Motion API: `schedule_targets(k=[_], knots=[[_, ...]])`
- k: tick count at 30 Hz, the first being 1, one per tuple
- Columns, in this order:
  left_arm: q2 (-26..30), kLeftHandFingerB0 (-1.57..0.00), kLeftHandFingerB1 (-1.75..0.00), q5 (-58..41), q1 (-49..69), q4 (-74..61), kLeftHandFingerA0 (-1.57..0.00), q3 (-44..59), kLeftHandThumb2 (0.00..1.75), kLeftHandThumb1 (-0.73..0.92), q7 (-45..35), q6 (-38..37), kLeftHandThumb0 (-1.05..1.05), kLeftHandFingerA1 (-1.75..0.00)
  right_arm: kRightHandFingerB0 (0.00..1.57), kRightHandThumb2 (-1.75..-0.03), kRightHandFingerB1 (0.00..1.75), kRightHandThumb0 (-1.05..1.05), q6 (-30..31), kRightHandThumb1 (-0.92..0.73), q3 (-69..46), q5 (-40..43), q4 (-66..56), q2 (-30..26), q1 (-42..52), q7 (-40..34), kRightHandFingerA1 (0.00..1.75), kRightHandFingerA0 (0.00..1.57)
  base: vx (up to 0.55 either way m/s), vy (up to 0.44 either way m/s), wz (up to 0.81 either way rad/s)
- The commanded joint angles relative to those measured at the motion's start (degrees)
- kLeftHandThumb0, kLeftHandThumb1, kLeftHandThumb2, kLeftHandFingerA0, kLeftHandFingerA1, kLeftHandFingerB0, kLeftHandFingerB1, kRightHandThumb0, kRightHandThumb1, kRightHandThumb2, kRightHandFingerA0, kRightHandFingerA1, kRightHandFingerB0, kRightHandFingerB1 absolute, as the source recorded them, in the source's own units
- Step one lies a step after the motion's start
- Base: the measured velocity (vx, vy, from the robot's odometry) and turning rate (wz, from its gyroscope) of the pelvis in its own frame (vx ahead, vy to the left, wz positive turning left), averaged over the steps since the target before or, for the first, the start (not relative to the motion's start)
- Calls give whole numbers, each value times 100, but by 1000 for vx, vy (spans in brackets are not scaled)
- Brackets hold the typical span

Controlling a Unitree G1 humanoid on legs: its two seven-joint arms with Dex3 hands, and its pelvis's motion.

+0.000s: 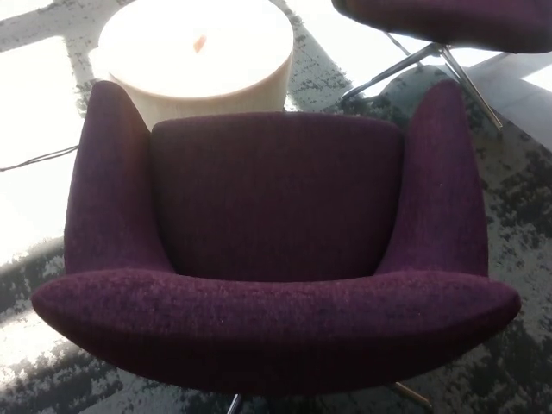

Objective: The robot stands in front of a sofa and uses its left hand to push the left side of the sofa

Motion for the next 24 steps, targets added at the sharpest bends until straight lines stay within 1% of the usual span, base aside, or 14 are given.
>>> schedule_targets(k=[1,2,3,6,7,8,9,10,11,12,19,21,22,24], knots=[[69,-17,-28,-311,-189,458,-22,350,67,91,-223,-1750,-80,-30,0,-133,76,-73,-1451,-56,22,-148,570,14,-296,-924,90,21,0,0,0],[71,-17,-28,-312,-201,483,-22,364,67,91,-237,-1766,-80,-30,0,-133,76,-73,-1463,-56,29,-153,593,16,-309,-938,90,21,0,0,0],[47,-19,-28,-339,-214,524,-25,413,67,89,-247,-1833,-76,-31,3,-130,75,-69,-1491,-53,23,-141,627,21,-316,-934,86,21,0,0,0],[23,-18,-28,-309,-250,629,-25,468,68,91,-226,-1916,-75,-30,5,-129,76,-68,-1554,-52,5,-117,703,34,-334,-951,86,21,0,0,0],[45,-18,-28,-234,-255,654,-26,435,68,92,-162,-1936,-76,-30,3,-130,76,-70,-1571,-53,13,-126,721,33,-338,-968,88,21,0,0,0],[70,-14,-40,-152,-257,682,-19,400,99,74,-86,-1956,-80,-42,3,-130,76,-70,-1588,-53,26,-140,744,32,-343,-992,87,21,0,0,0],[59,-14,-40,-183,-262,702,-19,430,99,74,-114,-1966,-80,-42,3,-130,76,-70,-1596,-53,34,-148,762,33,-348,-1008,87,21,0,0,0],[63,-19,-28,-173,-268,734,-27,438,69,90,-107,-1993,-79,-31,4,-129,75,-68,-1606,-52,31,-138,784,37,-349,-990,88,23,0,0,0],[62,-15,-40,-177,-259,761,-19,451,99,74,-144,-2033,-81,-42,3,-129,74,-68,-1623,-52,30,-134,806,37,-343,-987,87,23,0,0,0],[64,-18,-28,-175,-271,800,-26,465,68,91,-167,-2057,-78,-30,2,-130,75,-69,-1627,-53,32,-137,826,37,-350,-997,88,23,0,0,0],[87,-18,-27,-114,-309,945,-26,469,68,92,-152,-2167,-79,-30,0,-136,77,-74,-1732,-60,64,-191,919,32,-382,-1084,91,21,0,0,0],[99,-18,-27,-106,-319,976,-25,463,68,91,-160,-2183,-79,-30,0,-136,77,-74,-1742,-60,89,-220,937,29,-389,-1135,90,21,0,0,0],[98,-18,-28,-122,-315,990,-25,474,68,91,-187,-2227,-78,-30,0,-134,75,-71,-1736,-58,78,-198,943,35,-386,-1103,87,20,0,0,0],[104,-18,-28,-133,-315,1021,-25,484,68,91,-212,-2249,-77,-30,0,-134,75,-72,-1778,-58,79,-193,955,36,-370,-1096,88,20,0,0,0]])
